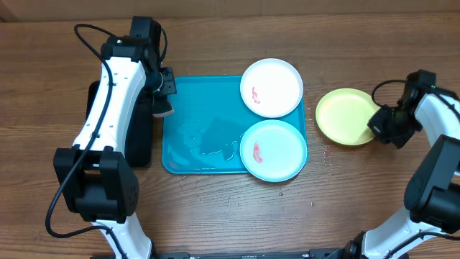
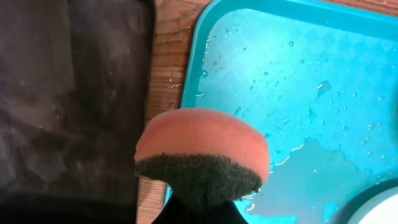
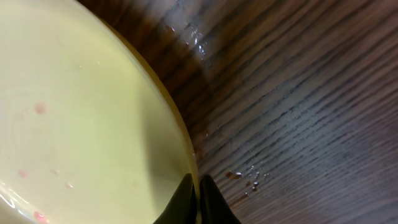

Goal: Clean dirty plates on tray and stack at the side

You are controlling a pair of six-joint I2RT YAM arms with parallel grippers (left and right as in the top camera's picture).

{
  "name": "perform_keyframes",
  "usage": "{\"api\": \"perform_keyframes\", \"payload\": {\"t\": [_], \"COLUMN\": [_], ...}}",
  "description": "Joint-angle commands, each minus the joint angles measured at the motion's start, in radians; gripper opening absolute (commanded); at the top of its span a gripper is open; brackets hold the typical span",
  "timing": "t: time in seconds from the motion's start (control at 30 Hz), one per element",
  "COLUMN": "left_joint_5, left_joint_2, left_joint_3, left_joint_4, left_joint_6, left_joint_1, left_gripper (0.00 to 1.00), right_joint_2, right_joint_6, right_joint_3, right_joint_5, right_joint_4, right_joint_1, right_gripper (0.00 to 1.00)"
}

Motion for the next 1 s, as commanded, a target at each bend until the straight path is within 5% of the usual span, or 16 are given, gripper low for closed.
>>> {"api": "perform_keyframes", "payload": {"t": [0.0,0.13,0.53,0.97], "left_joint_5": [0.025,0.025,0.024,0.024], "left_joint_2": [0.011,0.011,0.011,0.011], "left_joint_3": [0.007,0.007,0.007,0.007], "left_joint_4": [0.001,0.0,0.01,0.008], "left_joint_6": [-0.01,-0.01,-0.011,-0.01], "left_joint_1": [-0.016,-0.038,-0.09,-0.092], "left_gripper": [0.04,0.04,0.04,0.04], "right_joint_2": [-0.033,-0.033,-0.148,-0.145], "right_joint_6": [-0.002,-0.008,-0.12,-0.127], "right_joint_3": [-0.023,0.013,0.195,-0.06], "right_joint_5": [-0.001,-0.06,-0.21,-0.165], "right_joint_4": [0.017,-0.026,-0.257,-0.194], "right_joint_1": [0.002,0.004,0.165,0.456], "right_gripper": [0.13,0.25,0.39,0.4]}}
